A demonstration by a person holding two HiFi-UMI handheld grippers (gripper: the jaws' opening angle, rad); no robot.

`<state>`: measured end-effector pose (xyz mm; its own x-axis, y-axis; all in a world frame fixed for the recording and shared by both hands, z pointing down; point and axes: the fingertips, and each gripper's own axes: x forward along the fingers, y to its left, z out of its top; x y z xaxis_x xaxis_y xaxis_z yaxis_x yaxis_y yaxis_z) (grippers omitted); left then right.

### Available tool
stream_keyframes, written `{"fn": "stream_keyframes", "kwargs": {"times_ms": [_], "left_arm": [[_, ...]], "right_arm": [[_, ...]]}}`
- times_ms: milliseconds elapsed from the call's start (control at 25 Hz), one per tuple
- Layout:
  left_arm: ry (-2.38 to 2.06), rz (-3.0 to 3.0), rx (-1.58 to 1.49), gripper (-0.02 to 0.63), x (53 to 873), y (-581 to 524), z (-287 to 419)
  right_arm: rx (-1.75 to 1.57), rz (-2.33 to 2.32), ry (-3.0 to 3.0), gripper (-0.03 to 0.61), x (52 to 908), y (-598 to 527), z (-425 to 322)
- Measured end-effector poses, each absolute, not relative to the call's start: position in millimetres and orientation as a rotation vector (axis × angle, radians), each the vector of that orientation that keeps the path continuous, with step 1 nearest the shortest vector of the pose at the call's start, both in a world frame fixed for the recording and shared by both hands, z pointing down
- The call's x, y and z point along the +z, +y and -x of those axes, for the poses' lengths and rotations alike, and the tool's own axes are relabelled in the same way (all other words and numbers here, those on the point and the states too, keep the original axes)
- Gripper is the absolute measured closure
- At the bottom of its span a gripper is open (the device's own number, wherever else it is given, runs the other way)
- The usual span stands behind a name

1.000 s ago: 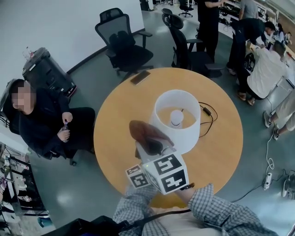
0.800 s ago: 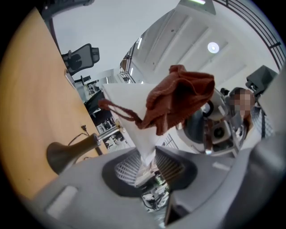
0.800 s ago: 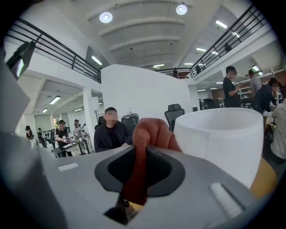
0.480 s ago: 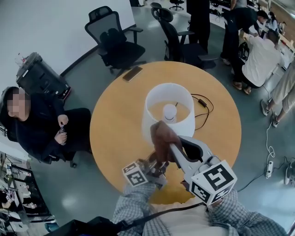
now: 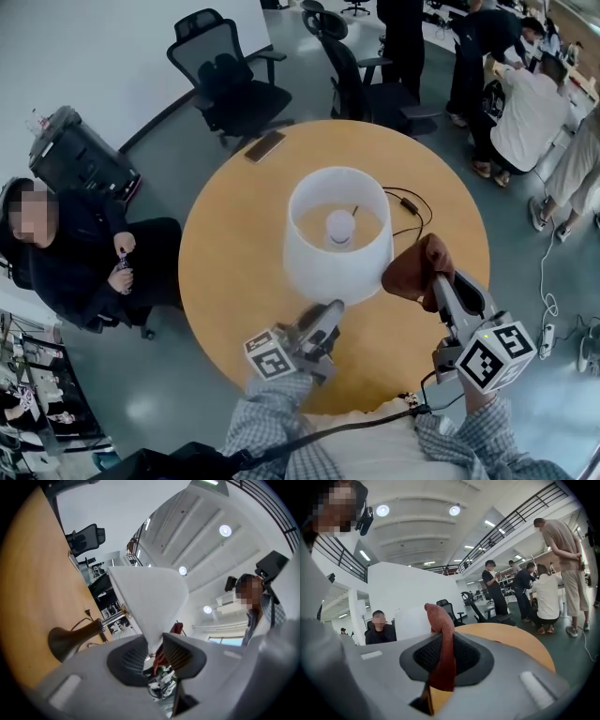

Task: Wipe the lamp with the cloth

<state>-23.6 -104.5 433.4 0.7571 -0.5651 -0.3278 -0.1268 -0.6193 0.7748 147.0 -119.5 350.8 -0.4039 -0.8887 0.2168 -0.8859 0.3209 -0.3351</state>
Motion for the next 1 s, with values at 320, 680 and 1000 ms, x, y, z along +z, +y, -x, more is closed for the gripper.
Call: {"fn": "stream_keyframes", "kwargs": {"times_ms": [320,680,1000], "left_arm": [[-0.52,-2.162,-0.728,0.515,433.0,-104.8,23.2],[-0.525,-2.162,-0.721,0.515,431.7,-104.2,22.6],[-0.525,-2.162,-0.711,0.515,430.6,-105.0,20.7]], "right_arm": [[-1.078,1.504,2.536,0.517,483.5,-134.3,-127.6],[-1.318,0.964,2.437,0.517,527.5,-174.6,-23.5],[-1.396,1.023,2.54,0.517,570.0,-183.5,7.3]]}}
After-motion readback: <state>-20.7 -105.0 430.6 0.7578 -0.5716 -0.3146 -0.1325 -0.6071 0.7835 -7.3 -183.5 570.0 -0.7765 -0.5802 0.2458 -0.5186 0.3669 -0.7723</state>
